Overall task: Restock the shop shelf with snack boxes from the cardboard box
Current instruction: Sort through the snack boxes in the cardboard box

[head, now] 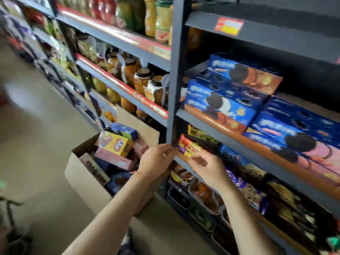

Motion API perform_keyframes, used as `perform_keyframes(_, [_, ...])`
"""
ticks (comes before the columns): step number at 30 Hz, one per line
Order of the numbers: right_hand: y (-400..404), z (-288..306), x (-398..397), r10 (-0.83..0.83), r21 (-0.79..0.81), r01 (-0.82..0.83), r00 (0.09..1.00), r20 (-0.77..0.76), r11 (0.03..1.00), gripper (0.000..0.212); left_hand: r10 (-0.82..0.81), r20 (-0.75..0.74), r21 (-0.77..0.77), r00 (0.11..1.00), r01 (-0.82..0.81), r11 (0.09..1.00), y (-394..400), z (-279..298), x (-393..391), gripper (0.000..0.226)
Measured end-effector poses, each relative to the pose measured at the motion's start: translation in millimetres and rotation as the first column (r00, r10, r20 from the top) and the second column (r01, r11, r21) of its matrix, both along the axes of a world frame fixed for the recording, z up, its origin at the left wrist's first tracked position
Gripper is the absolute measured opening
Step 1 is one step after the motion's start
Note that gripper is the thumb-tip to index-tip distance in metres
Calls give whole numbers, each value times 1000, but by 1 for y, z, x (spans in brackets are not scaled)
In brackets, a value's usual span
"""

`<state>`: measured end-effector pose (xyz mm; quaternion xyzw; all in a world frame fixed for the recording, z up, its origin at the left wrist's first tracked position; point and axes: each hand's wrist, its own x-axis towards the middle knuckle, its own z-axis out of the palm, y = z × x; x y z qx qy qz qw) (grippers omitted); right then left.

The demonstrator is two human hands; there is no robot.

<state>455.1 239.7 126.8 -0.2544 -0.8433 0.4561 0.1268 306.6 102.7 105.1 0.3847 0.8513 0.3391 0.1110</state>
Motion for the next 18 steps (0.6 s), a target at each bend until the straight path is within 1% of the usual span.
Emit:
perform_keyframes(3, [-36,-50,-79,118,-77,-106,979,168,991,8,108,177,-122,978,-87,989,-52,-48,-63,28])
perform_keyframes(5, [-57,-82,-129,194,-137,-160,938,286,977,6,210,308,-165,928,-165,972,-80,-78,-105,26])
perform_keyframes(7, [-77,-109,-178,230,-193,-169,903,364,967,3,288,378,-218,880,-218,951,-106,-109,-147,24])
perform_keyframes(8, [-86,-122,-200,233,-197,-166,888,396,966,4,315,383,-236,868,-237,942,-118,-123,-167,23])
perform_keyframes(10, [-101,-147,-245,207,-199,-130,877,435,971,14,352,398,-286,847,-250,925,-138,-151,-203,22])
perform_keyframes(13, [-113,-175,-306,121,-191,-29,863,491,981,32,382,439,-326,813,-252,911,-154,-183,-248,25])
perform_keyframes(16, [-105,-198,-362,-8,-136,80,886,463,987,53,378,443,-300,813,-263,917,-150,-209,-288,29])
perform_keyframes(18, [-79,-233,-393,-112,-100,173,892,438,980,66,339,479,-264,809,-235,935,-138,-221,-309,43])
